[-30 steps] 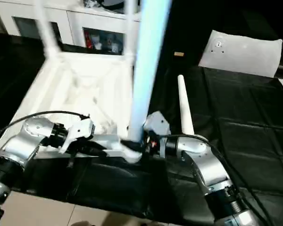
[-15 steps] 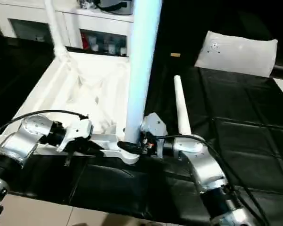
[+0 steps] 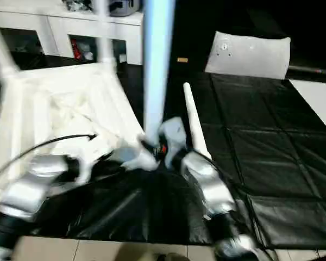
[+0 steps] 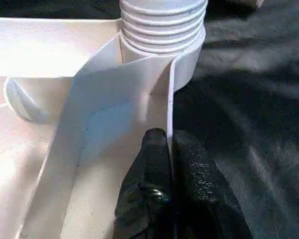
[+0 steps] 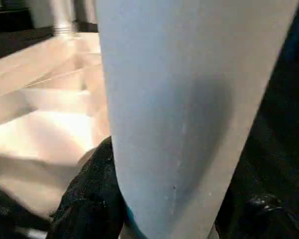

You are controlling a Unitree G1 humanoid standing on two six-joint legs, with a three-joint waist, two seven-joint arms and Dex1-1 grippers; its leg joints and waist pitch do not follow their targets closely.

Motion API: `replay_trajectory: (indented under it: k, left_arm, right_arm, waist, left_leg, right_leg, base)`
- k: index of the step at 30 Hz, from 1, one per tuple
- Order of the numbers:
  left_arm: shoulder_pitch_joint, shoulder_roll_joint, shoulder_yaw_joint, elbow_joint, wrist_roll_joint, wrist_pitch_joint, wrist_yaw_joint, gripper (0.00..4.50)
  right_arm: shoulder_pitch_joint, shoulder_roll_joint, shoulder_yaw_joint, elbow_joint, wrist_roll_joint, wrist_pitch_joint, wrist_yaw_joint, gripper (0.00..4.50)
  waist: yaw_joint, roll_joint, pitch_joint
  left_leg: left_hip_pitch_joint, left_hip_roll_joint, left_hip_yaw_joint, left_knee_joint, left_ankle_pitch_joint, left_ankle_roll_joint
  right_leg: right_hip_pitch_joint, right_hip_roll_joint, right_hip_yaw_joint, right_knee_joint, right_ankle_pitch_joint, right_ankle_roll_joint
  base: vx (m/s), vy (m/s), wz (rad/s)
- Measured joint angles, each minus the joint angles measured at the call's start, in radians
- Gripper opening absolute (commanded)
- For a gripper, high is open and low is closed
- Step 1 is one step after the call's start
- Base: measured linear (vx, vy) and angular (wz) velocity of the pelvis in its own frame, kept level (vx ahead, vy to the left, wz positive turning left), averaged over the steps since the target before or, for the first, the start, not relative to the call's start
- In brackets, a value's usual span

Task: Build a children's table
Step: Insert table leg to table base

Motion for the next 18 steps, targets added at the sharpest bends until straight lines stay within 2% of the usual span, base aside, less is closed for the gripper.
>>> replay_trajectory:
  k: [7,18]
  left_arm:
    - [-0.024,-0.006,-0.004,0.024,0.002,-0.005,0.016,0.0]
    - [-0.046,0.014,-0.031,0.048,0.004,-0.026,0.015,0.0]
  right_arm:
    - [-0.009,0.028,-0.026,0.008,0.0,0.004,-0.036,1.9]
    - [0.003,0.026,-0.033,0.003,-0.001,0.001,-0.038,1.9]
  waist:
    - [0.004,0.002,0.003]
    - [0.004,0.002,0.003]
  left_leg:
    - [0.0,0.0,0.0,-0.003,0.0,0.0]
    - [0.0,0.0,0.0,-0.005,0.0,0.0]
  right_leg:
    - [0.0,0.0,0.0,0.0,0.0,0.0]
    - [0.0,0.0,0.0,0.0,0.0,0.0]
  base:
    - [0.0,0.0,0.0]
    - [0.0,0.0,0.0]
